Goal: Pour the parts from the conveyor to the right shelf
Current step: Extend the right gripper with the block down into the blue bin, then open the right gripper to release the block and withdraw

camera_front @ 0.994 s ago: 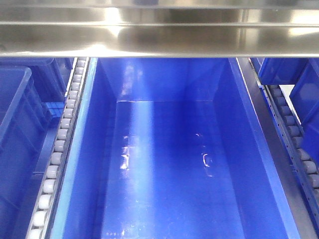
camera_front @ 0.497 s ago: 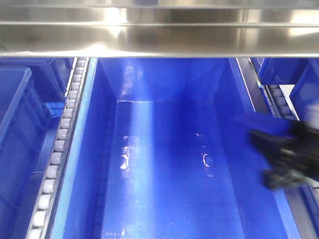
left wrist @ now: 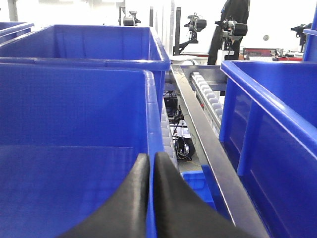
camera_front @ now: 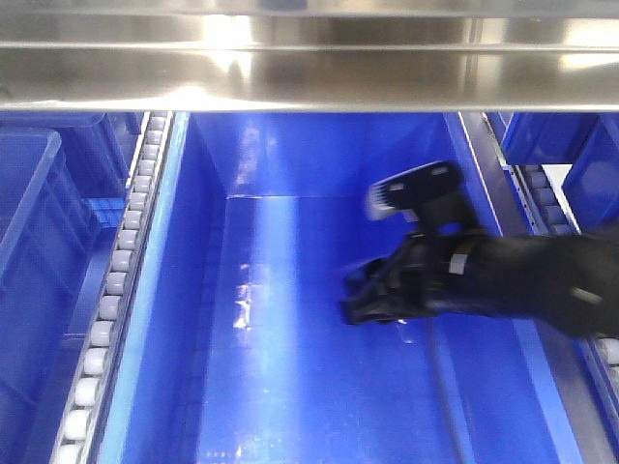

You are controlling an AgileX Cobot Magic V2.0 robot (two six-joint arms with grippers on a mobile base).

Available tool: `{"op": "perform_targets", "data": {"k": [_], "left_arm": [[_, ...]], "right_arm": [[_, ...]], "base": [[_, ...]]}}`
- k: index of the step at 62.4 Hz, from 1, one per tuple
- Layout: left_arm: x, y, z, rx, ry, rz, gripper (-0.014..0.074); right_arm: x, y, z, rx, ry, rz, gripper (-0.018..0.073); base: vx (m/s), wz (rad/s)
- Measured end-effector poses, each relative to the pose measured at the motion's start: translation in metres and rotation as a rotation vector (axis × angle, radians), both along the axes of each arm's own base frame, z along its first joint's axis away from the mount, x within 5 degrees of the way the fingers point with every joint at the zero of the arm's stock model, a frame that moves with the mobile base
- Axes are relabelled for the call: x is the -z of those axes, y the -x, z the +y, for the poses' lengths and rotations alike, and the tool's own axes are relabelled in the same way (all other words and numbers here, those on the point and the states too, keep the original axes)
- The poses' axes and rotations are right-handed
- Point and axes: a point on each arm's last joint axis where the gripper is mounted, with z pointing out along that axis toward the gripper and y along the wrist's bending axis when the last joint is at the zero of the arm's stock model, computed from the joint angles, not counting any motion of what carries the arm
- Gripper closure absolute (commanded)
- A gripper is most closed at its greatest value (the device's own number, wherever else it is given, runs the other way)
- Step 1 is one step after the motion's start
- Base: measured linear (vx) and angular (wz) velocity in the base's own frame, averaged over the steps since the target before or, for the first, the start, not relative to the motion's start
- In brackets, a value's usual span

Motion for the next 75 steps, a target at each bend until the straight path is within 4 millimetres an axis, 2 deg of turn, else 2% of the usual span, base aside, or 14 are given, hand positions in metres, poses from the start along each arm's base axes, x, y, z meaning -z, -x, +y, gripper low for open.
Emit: {"op": "perform_targets", "data": {"k": [10, 12, 19, 28, 39, 48, 56, 75], "left_arm": [[0.0, 0.0, 0.0, 0.0, 0.0, 0.0, 0.0603], [0.0, 0.0, 0.0, 0.0, 0.0, 0.0, 0.0603], [0.0, 0.0, 0.0, 0.0, 0.0, 0.0, 0.0603], [0.0, 0.0, 0.0, 0.0, 0.0, 0.0, 0.0603], [0.0, 0.0, 0.0, 0.0, 0.0, 0.0, 0.0603], [0.0, 0.0, 0.0, 0.0, 0.0, 0.0, 0.0603], [0.0, 0.0, 0.0, 0.0, 0.0, 0.0, 0.0603], [0.0, 0.0, 0.0, 0.0, 0.0, 0.0, 0.0603]], "right_arm": [[0.029, -0.023, 0.016, -0.016, 0.068, 0.135, 0.0527], [0.03, -0.027, 0.019, -0.021, 0.076, 0.15, 0.052], [0.046, -0.041, 0.029, -0.043, 0.125, 0.256, 0.0466], [0.054, -0.059, 0.041, -0.053, 0.154, 0.335, 0.0314], [0.052, -0.069, 0.046, -0.006, 0.146, 0.349, 0.0099], [0.055, -0.071, 0.043, 0.005, 0.186, 0.337, 0.0011], [0.047, -0.07, 0.041, 0.008, 0.193, 0.309, 0.0006], [0.001, -0.057, 0.033, 0.034, 0.119, 0.207, 0.0017]], "base": [[0.0, 0.0], [0.0, 0.0], [0.0, 0.0], [0.0, 0.0], [0.0, 0.0], [0.0, 0.0], [0.0, 0.0], [0.0, 0.0]]}}
